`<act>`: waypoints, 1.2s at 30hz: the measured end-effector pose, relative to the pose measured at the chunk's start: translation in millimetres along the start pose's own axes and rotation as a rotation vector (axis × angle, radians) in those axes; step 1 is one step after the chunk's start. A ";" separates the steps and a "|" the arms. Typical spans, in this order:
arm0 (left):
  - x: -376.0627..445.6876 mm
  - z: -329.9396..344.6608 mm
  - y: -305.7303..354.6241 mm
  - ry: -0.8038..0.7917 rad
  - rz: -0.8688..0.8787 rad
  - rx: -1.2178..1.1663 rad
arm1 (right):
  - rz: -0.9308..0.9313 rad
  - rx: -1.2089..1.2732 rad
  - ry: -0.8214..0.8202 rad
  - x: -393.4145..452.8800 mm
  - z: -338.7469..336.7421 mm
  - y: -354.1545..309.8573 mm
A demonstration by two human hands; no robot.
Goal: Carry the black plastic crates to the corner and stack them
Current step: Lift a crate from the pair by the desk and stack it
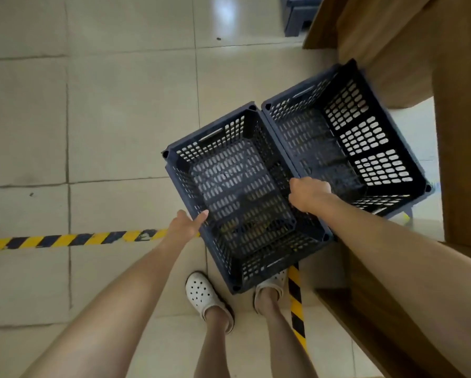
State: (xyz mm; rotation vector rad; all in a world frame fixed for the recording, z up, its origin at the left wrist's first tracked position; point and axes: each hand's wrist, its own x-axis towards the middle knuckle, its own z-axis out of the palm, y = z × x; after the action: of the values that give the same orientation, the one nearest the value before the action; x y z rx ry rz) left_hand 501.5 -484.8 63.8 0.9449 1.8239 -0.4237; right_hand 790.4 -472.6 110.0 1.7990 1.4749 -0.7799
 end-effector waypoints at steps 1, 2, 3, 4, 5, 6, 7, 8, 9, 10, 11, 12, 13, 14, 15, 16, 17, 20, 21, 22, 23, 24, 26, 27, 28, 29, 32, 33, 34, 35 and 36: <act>9.5 4.5 -3.2 0.003 -0.021 -0.061 | -0.002 0.000 0.008 6.9 4.5 -0.3; 17.6 9.2 -5.9 0.002 -0.041 -0.116 | -0.005 0.004 0.019 14.1 9.2 -0.9; 24.4 14.7 -7.6 -0.005 -0.062 -0.157 | -0.009 0.010 0.030 21.6 14.4 -1.6; 30.8 21.2 -9.9 -0.015 -0.088 -0.191 | -0.011 0.016 0.039 28.6 19.2 -3.3; 36.5 28.6 -12.0 -0.027 -0.107 -0.225 | -0.009 0.021 0.046 35.0 23.8 -5.1; 40.0 36.4 -13.4 -0.044 -0.120 -0.261 | -0.002 0.024 0.050 40.3 28.4 -7.4; 44.9 44.1 -16.0 -0.067 -0.125 -0.303 | 0.006 0.026 0.053 44.6 33.0 -9.3; 49.7 49.9 -17.9 -0.084 -0.126 -0.348 | 0.011 0.032 0.054 48.0 37.5 -11.2; 54.2 55.0 -19.7 -0.082 -0.127 -0.390 | 0.012 0.039 0.051 51.5 42.5 -13.0; 58.0 58.0 -21.1 -0.072 -0.135 -0.435 | 0.015 0.048 0.047 54.5 47.0 -14.2; 61.4 59.4 -21.1 -0.052 -0.142 -0.484 | 0.023 0.060 0.045 56.4 50.6 -15.2; 64.6 59.8 -22.3 -0.046 -0.153 -0.521 | 0.031 0.075 0.046 58.0 53.8 -16.6; 66.3 60.0 -22.4 -0.042 -0.145 -0.540 | 0.035 0.090 0.050 59.4 56.3 -18.0; 68.3 60.8 -23.6 -0.041 -0.142 -0.537 | 0.039 0.103 0.058 60.4 58.7 -19.0; 69.7 62.7 -24.1 -0.031 -0.127 -0.515 | 0.043 0.113 0.064 61.3 61.1 -19.1; 70.2 63.3 -24.4 -0.022 -0.121 -0.488 | 0.046 0.129 0.065 61.7 63.5 -19.6; 68.3 60.8 -24.8 -0.009 -0.111 -0.455 | 0.048 0.152 0.057 62.0 66.2 -20.7; 69.3 47.1 -35.4 -0.035 -0.115 -0.406 | 0.062 0.246 0.000 61.2 74.3 -27.1; 70.8 41.7 -41.3 -0.040 -0.095 -0.414 | 0.072 0.272 -0.018 60.3 76.5 -30.0; 73.7 36.5 -49.8 -0.044 -0.095 -0.423 | 0.073 0.284 -0.026 59.5 78.7 -33.5; 75.7 31.9 -57.1 -0.035 -0.094 -0.430 | 0.063 0.278 -0.011 58.5 81.6 -37.7; 76.7 27.4 -64.0 -0.024 -0.109 -0.422 | 0.044 0.257 0.039 57.5 84.6 -43.1; 80.8 21.9 -78.9 0.012 -0.134 -0.375 | 0.009 0.247 0.213 56.8 92.2 -55.0; 82.1 20.1 -85.8 0.025 -0.142 -0.353 | 0.018 0.289 0.275 58.1 96.7 -60.2; 82.2 17.9 -92.6 0.028 -0.148 -0.347 | 0.050 0.364 0.263 60.1 99.3 -65.1; 84.1 16.3 -100.4 0.025 -0.146 -0.360 | 0.095 0.468 0.178 63.4 99.7 -69.3; 82.6 10.7 -117.6 0.028 -0.138 -0.379 | 0.194 0.807 -0.153 72.9 94.1 -78.9; 80.8 9.3 -121.5 0.028 -0.143 -0.372 | 0.207 0.861 -0.175 73.9 90.8 -80.5; 76.9 7.1 -123.5 0.029 -0.149 -0.358 | 0.210 0.874 -0.172 74.4 87.2 -81.5; 73.8 5.5 -125.3 0.028 -0.154 -0.347 | 0.199 0.866 -0.170 73.8 83.6 -82.2; 70.0 3.0 -127.1 0.032 -0.153 -0.336 | 0.182 0.849 -0.171 73.0 79.9 -83.0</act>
State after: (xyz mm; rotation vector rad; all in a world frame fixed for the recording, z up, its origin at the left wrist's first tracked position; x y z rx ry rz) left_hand 392.5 -538.4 -15.6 0.5878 1.9282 -0.1861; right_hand 719.5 -483.6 -5.9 2.3354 0.8885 -1.5731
